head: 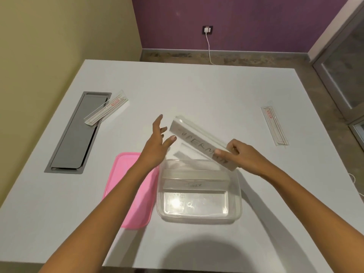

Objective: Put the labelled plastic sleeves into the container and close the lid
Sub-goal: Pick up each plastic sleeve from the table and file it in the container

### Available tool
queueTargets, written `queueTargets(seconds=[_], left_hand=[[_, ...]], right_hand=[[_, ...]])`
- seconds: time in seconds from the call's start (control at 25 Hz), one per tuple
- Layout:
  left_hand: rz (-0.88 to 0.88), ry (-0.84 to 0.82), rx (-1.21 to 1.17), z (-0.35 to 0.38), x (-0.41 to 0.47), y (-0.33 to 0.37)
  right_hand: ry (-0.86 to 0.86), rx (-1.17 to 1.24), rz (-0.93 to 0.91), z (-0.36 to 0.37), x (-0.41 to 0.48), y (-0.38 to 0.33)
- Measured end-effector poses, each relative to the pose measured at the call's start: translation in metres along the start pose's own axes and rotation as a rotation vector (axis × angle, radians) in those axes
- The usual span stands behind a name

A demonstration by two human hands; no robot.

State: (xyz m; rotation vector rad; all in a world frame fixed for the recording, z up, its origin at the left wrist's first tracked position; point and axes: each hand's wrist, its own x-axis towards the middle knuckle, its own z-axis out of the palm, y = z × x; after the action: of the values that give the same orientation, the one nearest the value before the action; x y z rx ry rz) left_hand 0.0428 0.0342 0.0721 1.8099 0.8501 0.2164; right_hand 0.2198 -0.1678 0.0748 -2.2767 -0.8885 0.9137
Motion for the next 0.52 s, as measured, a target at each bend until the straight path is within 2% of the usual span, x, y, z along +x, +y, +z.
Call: queueTargets(seconds=[0.12, 0.28, 0.4, 0.52], left_hand=[[0.052, 0.092, -0.075, 0.001, -0.016, 0.0], [-0.018, 0.183, -0.233, 0.003, -0.037, 0.0], [-0.08, 0.275, -0.328, 0.011, -0.053, 0.0], [-0.093, 0.289, -0.376, 0.017, -0.07, -0.003]], right_hand=[[-0.066, -0.037, -0.031, 0.005, -0.015, -0.001], [-0.107, 0.001, -0.081, 0.009, -0.031, -0.001], [-0.154, -0.063, -0.145, 0.017, -0.038, -0.004], [-0.215, -0.02, -0.162, 0.027, -0.043, -0.007]])
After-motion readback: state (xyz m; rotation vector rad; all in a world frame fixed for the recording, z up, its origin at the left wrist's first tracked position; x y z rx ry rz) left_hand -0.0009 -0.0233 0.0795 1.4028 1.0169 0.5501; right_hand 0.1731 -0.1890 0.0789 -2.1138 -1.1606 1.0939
